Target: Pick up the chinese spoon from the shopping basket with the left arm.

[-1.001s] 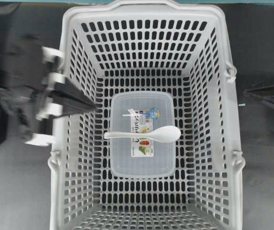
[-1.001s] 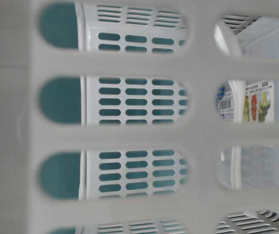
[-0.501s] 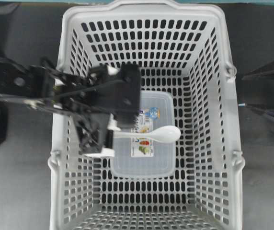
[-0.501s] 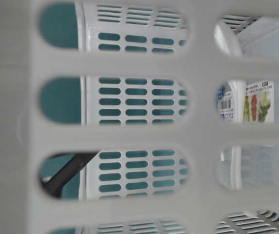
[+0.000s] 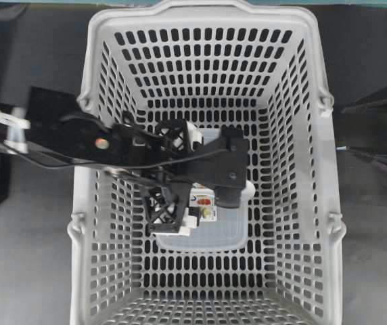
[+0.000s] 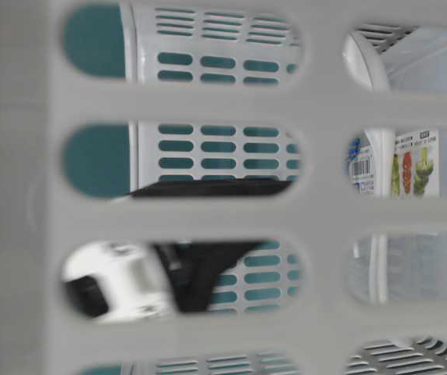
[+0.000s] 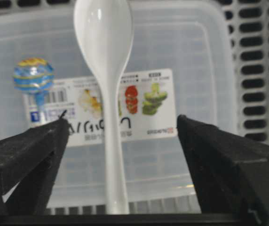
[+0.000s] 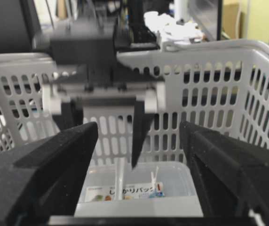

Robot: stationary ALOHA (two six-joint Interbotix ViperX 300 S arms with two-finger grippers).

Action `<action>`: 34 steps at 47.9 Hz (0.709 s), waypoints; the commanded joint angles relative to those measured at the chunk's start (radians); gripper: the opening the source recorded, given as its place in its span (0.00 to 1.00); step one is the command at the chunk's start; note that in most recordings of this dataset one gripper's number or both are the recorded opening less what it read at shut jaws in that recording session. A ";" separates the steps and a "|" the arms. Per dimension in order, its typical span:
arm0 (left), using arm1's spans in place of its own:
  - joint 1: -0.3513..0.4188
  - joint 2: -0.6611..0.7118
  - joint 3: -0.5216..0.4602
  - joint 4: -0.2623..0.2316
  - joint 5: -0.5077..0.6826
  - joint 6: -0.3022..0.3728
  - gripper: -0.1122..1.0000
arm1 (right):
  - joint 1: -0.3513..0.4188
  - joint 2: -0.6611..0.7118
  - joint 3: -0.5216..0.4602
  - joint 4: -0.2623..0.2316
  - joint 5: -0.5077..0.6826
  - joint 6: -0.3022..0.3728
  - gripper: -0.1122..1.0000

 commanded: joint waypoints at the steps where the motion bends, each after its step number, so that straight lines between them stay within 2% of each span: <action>1: -0.003 0.023 -0.021 0.002 -0.002 0.002 0.89 | -0.002 0.005 -0.017 0.003 -0.011 -0.002 0.71; 5: -0.002 0.046 -0.018 0.002 -0.008 0.000 0.86 | -0.002 0.005 -0.017 0.003 -0.012 -0.002 0.71; 20: 0.003 0.091 0.003 0.002 -0.054 -0.005 0.85 | -0.002 0.005 -0.012 0.003 -0.011 -0.002 0.71; 25: 0.003 0.091 0.003 0.002 -0.054 -0.005 0.81 | 0.000 0.005 -0.011 0.003 -0.011 -0.002 0.71; 29: 0.003 0.089 0.003 0.002 -0.051 -0.005 0.70 | 0.000 0.005 -0.011 0.003 -0.011 -0.002 0.71; 34: 0.005 0.086 0.002 0.003 -0.049 0.002 0.44 | 0.000 0.005 -0.006 0.003 -0.008 0.002 0.71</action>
